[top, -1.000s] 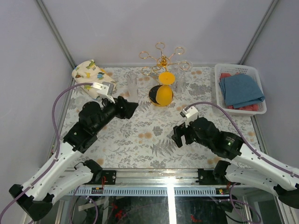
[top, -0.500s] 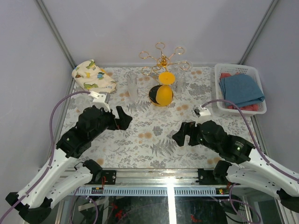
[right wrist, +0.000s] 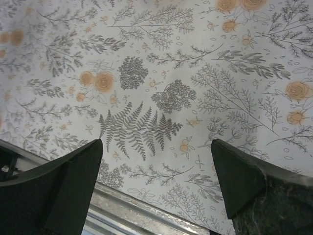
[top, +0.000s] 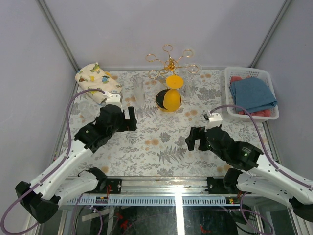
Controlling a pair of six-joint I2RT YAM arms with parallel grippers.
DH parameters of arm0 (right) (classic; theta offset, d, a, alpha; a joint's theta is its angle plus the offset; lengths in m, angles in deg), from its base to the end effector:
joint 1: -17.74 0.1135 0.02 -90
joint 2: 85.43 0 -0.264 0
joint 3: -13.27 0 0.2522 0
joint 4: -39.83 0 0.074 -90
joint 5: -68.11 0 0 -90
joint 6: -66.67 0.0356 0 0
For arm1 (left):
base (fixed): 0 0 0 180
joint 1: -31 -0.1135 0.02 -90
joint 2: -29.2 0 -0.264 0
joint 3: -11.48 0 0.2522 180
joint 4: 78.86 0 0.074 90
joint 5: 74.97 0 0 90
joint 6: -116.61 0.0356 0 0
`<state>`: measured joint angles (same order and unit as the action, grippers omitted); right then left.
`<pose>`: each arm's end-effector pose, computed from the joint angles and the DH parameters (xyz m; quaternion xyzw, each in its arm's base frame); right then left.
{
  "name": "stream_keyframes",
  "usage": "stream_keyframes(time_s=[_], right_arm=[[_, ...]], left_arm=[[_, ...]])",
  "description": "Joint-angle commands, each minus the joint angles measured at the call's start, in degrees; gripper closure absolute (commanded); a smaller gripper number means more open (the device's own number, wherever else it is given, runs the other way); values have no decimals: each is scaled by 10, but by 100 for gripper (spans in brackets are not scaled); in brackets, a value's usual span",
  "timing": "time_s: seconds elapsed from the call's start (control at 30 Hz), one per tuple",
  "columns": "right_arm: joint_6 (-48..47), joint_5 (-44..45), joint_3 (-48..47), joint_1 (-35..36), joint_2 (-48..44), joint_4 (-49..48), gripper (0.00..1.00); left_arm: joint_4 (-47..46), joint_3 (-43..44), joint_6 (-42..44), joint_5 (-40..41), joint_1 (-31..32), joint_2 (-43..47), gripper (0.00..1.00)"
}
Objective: Place the wine glass upside down on the wine glass rack
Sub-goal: Turn the wine glass upside down at the wine rack.
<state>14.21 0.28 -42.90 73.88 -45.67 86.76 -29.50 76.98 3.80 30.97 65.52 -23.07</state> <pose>0.0954 0.1180 0.2993 -0.0436 0.8563 0.2409 0.4548 0.1632 -0.1004 0.3162 0.0276 0.8847 -0.1067 0.4529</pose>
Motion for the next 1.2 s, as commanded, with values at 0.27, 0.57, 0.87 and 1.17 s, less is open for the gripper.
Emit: stream_keyframes(time_s=[0.27, 0.57, 0.87, 1.17], right_arm=[[-48, 63, -42, 1, 78, -43, 1], [-81, 60, -30, 1, 124, -81, 1], [-106, 53, -10, 2, 141, -113, 1], [-127, 31, 5, 1, 135, -137, 1]], left_arm=[[73, 25, -6, 89, -43, -37, 0], [63, 23, 11, 57, -127, -62, 0], [25, 41, 15, 123, -166, -116, 0], [-2, 7, -6, 124, -279, -97, 0]])
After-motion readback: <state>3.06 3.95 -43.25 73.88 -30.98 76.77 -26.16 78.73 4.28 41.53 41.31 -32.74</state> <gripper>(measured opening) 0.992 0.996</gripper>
